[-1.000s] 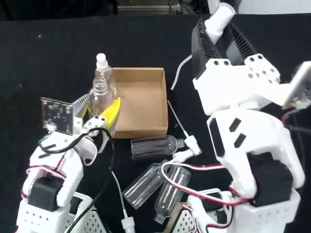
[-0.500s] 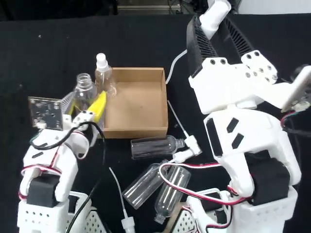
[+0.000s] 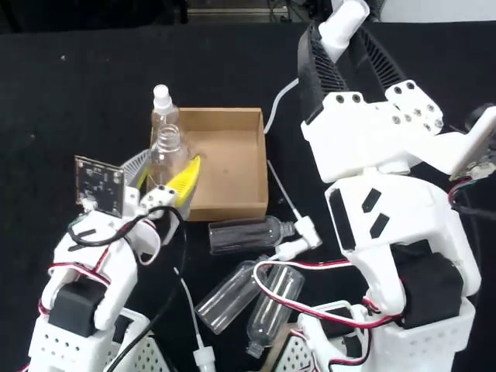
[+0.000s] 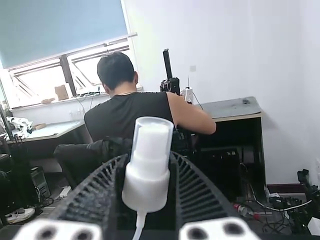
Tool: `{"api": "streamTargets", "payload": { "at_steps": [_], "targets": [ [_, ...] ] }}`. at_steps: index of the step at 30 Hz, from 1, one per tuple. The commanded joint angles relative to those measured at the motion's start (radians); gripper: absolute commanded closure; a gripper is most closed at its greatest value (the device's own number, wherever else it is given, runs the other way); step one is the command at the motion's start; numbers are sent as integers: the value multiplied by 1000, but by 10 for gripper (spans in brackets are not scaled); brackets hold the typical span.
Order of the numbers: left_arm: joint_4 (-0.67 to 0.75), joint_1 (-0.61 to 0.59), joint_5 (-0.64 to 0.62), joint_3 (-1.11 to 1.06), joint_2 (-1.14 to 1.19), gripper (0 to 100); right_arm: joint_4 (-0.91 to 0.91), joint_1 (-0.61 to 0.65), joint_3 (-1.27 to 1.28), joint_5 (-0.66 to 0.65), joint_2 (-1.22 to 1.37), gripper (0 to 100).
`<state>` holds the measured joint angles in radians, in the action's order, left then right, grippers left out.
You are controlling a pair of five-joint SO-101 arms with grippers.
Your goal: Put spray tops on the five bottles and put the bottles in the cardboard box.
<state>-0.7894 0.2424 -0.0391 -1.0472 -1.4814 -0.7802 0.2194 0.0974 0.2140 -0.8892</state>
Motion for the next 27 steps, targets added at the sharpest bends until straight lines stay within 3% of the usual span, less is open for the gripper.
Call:
{"api": "streamTargets", "payload": {
  "at_steps": [1, 7, 13, 27],
  "targets": [
    [23, 28, 3, 15, -11, 970, 17, 41, -4, 40, 1, 988],
    [18, -5, 5, 10, -52, 970, -6, 124, -4, 57, 5, 987],
    [-41, -67, -2, -39, -321, 967, -11, 209, -2, 58, 10, 987],
    [450, -67, -2, -427, -304, 967, 31, 226, 10, 58, 12, 986]
  ]
}}
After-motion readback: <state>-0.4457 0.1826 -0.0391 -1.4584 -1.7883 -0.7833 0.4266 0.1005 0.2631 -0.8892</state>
